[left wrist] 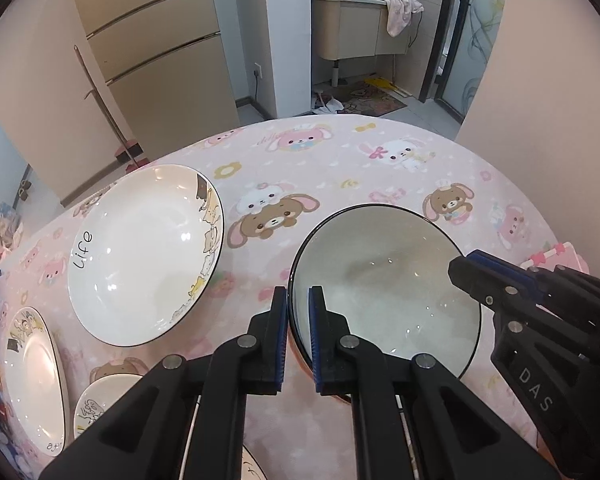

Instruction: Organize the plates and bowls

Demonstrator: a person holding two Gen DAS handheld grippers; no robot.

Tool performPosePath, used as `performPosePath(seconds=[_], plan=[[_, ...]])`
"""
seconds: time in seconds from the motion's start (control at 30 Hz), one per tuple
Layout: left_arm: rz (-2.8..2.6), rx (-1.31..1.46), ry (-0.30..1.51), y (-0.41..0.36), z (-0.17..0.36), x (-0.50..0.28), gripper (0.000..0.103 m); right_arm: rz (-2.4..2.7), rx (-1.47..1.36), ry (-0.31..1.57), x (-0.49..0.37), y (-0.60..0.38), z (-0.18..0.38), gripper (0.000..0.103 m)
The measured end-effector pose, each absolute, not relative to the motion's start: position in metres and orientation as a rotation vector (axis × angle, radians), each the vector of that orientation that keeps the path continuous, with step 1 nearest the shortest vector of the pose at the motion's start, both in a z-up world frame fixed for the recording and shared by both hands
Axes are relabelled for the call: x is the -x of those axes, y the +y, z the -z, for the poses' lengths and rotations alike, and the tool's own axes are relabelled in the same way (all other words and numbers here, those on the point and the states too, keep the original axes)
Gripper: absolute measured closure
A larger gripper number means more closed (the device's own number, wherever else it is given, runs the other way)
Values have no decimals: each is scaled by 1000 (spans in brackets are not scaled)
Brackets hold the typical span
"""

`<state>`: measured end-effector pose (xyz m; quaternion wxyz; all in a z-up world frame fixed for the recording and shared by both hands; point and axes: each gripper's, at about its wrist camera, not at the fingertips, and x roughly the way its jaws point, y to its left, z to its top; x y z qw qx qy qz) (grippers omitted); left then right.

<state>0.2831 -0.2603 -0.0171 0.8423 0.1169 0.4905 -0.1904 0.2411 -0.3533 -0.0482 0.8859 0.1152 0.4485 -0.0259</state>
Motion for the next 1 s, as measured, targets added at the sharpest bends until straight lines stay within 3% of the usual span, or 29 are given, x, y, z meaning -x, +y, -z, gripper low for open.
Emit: performPosePath(seconds=[0.43, 1.0], plan=[[429, -215, 999, -245, -1, -280, 94, 46, -257, 931, -241, -355, 49, 92], [455, -260, 1059, -254, 19, -285, 95, 48, -277, 890, -238, -362, 43, 93]])
